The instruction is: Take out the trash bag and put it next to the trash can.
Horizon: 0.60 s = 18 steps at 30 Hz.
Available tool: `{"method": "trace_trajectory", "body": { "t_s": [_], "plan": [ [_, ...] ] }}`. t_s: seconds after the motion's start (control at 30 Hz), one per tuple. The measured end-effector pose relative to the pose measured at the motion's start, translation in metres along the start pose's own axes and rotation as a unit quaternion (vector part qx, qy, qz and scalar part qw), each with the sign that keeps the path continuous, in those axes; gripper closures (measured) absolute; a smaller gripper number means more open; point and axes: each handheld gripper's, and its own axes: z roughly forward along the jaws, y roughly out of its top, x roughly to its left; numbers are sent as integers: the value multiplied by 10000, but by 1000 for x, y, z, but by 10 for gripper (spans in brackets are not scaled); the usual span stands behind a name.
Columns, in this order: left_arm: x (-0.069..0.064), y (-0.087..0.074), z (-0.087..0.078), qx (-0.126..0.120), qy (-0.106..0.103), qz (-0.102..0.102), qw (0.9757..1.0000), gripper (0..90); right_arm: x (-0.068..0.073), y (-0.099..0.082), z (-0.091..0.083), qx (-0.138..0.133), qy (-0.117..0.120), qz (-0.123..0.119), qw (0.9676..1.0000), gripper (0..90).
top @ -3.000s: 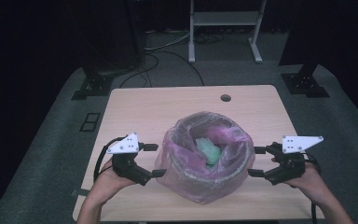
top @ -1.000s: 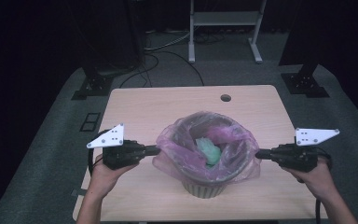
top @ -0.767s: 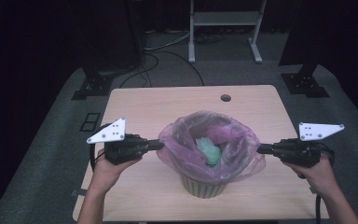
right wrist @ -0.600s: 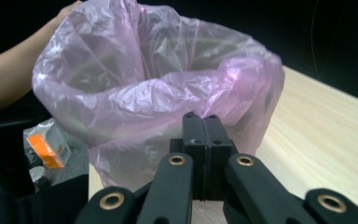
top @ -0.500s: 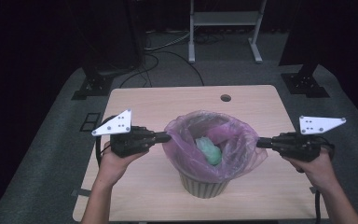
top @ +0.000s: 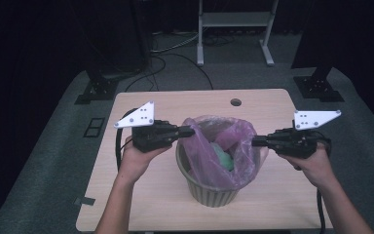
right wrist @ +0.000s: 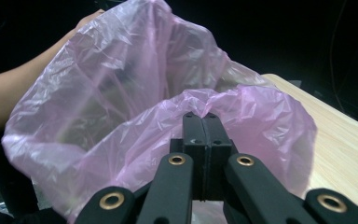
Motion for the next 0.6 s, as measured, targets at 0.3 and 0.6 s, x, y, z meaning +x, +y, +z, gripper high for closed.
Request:
{"method": "trace_trajectory", "body": {
  "t_s": [0.3,0.6],
  "plan": [
    [5,9,23,31,-17,-7,10000,900,-3,12,25,-99,197,9,9998,900],
    [4,13,43,173,-88,65,9998,900,-2,22,43,-187,388,2,9991,900]
  ]
}}
